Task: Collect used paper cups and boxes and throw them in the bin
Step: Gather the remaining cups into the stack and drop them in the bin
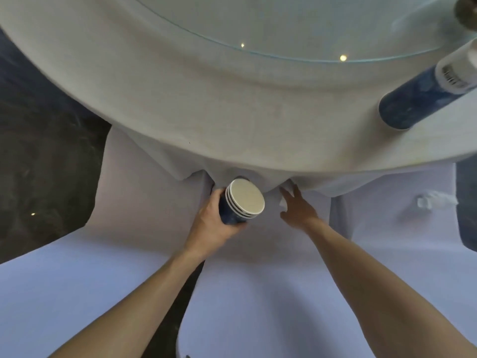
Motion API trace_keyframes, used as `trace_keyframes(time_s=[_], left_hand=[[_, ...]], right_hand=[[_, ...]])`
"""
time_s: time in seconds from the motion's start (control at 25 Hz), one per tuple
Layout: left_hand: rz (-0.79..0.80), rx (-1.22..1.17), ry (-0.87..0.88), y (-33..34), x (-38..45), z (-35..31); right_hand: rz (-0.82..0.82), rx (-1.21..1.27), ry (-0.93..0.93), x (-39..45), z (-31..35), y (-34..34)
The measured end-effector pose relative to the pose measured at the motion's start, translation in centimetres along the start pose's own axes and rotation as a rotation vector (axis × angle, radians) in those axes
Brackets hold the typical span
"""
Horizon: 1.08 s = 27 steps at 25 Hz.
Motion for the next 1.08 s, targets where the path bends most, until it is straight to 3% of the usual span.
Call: trace_keyframes(time_s=[0.2, 0.36, 0.48, 0.64, 0.76, 0.92, 1.08], left_hand=[[0.067, 0.038, -0.037, 3.4, 0.9, 1.2], [0.076, 0.116, -0.057, 4.1, 0.2, 1.2], [0.125, 0.186, -0.051, 4.4, -1.1, -0.7], [0.190, 0.252, -0.029, 5.3, -3.1, -3.9], [0.204, 0.259, 0.005, 5.5, -4.9, -8.0], [0.178, 0.190, 0.083, 4.8, -7.1, -13.4], [0.133, 0.114, 0.183, 3.7, -8.4, -17.7]], right_hand=[[0.137, -0.057, 0.070, 0.8, -3.0, 7.2], [0.176, -0.020, 0.040, -2.0, -2.1, 8.5], [0.021, 0.191, 0.080, -6.0, -1.4, 4.2], [-0.372, 0.598, 0.146, -12.4, -0.8, -5.2], [-0.600, 0.818, 0.075, -17.1, 1.5, -13.0], [-0.729, 0.826, -0.096, -22.3, 5.7, -20.9], [-0.668, 0.515, -0.213, -25.0, 9.8, -23.9]])
Point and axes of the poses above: each hand's wrist, its own x-axis towards the middle knuckle, its own y-axis out of the palm, z = x × y, the point moved 10 cm from there along x, towards the middle knuckle, and after that the axes turned 12 degrees about -y, right-handed, at the moved point
